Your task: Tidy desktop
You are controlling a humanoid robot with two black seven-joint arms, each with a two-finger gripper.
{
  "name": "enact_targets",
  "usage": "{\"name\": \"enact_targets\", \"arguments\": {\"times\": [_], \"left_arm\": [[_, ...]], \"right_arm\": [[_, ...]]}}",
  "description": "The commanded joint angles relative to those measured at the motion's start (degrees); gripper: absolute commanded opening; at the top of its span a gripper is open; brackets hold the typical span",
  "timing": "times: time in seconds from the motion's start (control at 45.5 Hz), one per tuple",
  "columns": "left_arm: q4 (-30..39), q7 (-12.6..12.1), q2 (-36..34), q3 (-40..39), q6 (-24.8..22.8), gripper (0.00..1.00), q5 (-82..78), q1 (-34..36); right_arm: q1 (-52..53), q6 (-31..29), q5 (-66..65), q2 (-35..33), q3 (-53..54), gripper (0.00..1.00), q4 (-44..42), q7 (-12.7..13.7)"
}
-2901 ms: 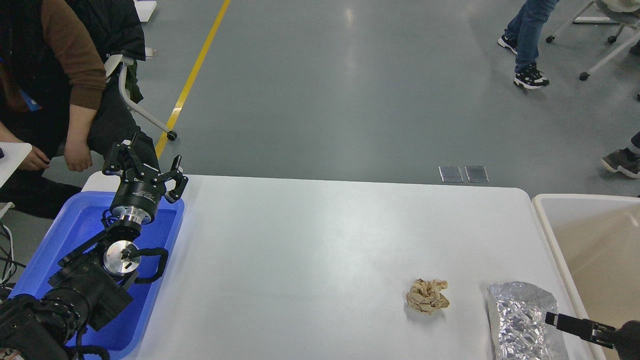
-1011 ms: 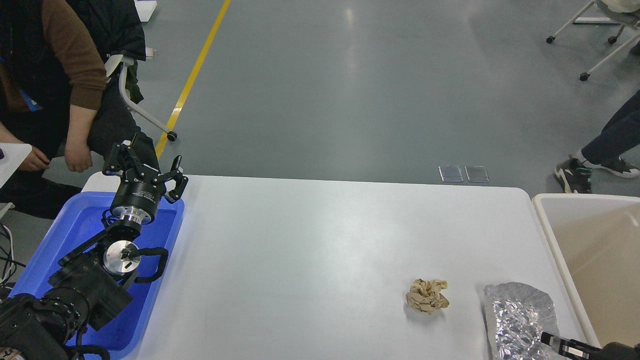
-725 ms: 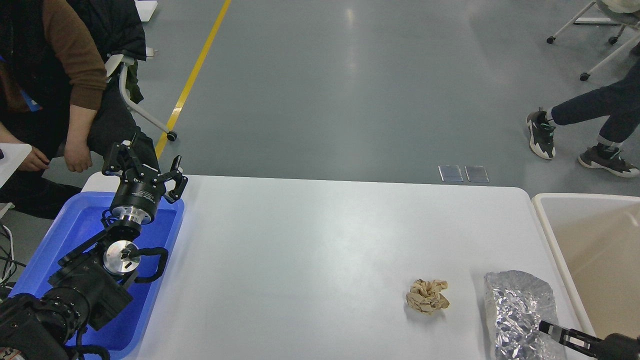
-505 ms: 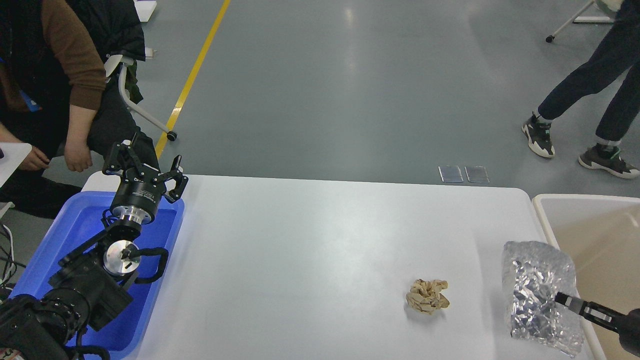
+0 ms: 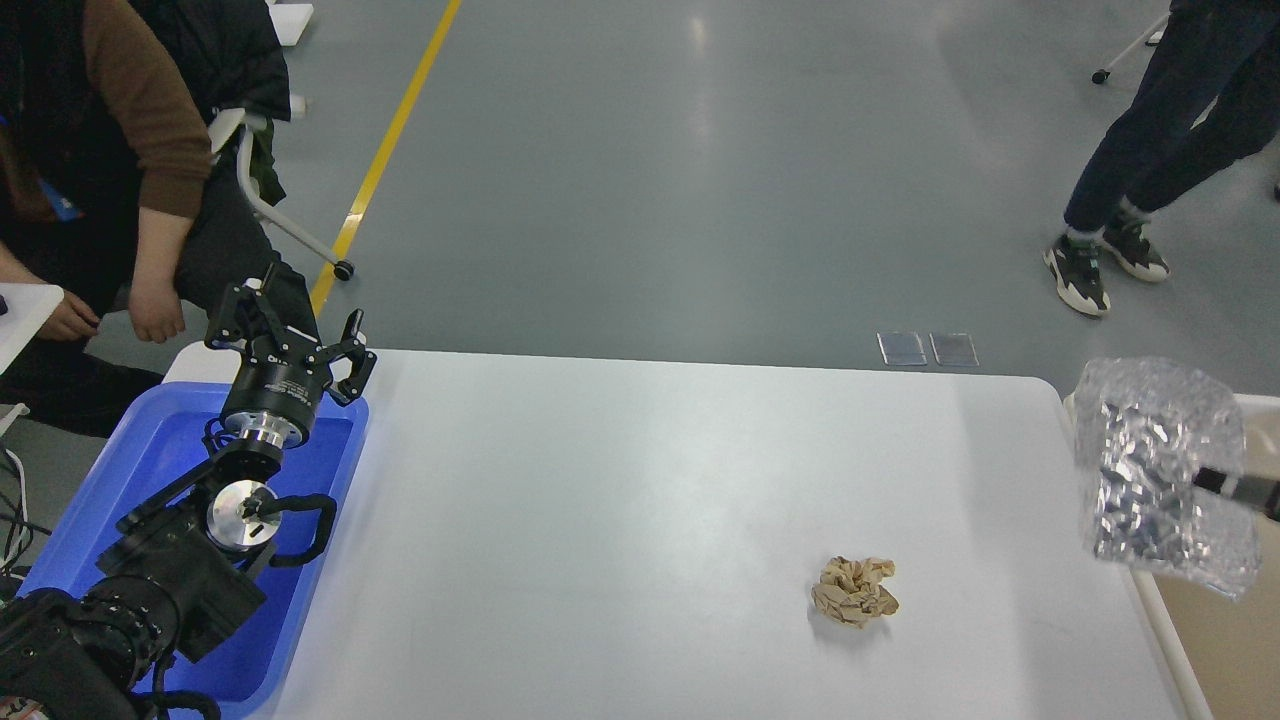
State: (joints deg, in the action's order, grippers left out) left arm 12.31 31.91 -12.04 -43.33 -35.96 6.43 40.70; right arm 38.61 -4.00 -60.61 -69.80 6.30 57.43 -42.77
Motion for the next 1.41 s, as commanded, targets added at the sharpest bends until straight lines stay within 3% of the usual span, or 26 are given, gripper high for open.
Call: {"name": "enact_targets", "arguments": {"times": [0.0, 0.198, 0.396, 0.505, 0.681, 0.967, 1.055, 1.187, 1.385], "left_arm": [[0.0, 0.0, 0.0, 0.0, -0.1, 1.00, 0.0, 0.0], [0.0, 0.0, 0.0, 0.0, 0.0, 1.00, 0.0, 0.0], [0.0, 0.0, 0.0, 0.0, -0.1, 1.00, 0.0, 0.0], [0.0, 0.0, 0.0, 0.0, -0.1, 1.00, 0.0, 0.0], [0.0, 0.0, 0.0, 0.0, 0.0, 1.00, 0.0, 0.0], [0.0, 0.0, 0.0, 0.0, 0.0, 1.00, 0.1, 0.0], [0.0, 0.0, 0.0, 0.0, -0.1, 1.00, 0.0, 0.0], [0.0, 0.0, 0.0, 0.0, -0.1, 1.00, 0.0, 0.0], [0.0, 0.0, 0.0, 0.0, -0.1, 1.00, 0.0, 0.0]], "right_arm": [[12.2, -10.8, 0.3, -9.6, 0.5, 0.00, 3.9, -0.2], [19.0, -17.0, 1.9, -12.8, 0.6, 0.00, 3.8, -0.1], [21.2, -17.9, 2.9, -13.3, 0.6, 0.00, 2.4, 0.1], [21.1, -17.9, 5.1, -12.2, -0.2, 0.00, -3.0, 0.8], [20.8, -18.0, 7.4, -2.4, -1.6, 0.00, -22.2, 1.3], [19.2, -19.6, 15.2, 20.8, -13.1, 0.00, -61.5, 1.7], [15.3, -19.5, 18.4, 25.7, -15.3, 0.00, -67.7, 5.1], [13.0, -18.8, 21.3, 28.4, -15.1, 0.00, -68.8, 12.1], [8.1, -16.8, 26.9, 30.5, -14.8, 0.00, -68.8, 18.3]]}}
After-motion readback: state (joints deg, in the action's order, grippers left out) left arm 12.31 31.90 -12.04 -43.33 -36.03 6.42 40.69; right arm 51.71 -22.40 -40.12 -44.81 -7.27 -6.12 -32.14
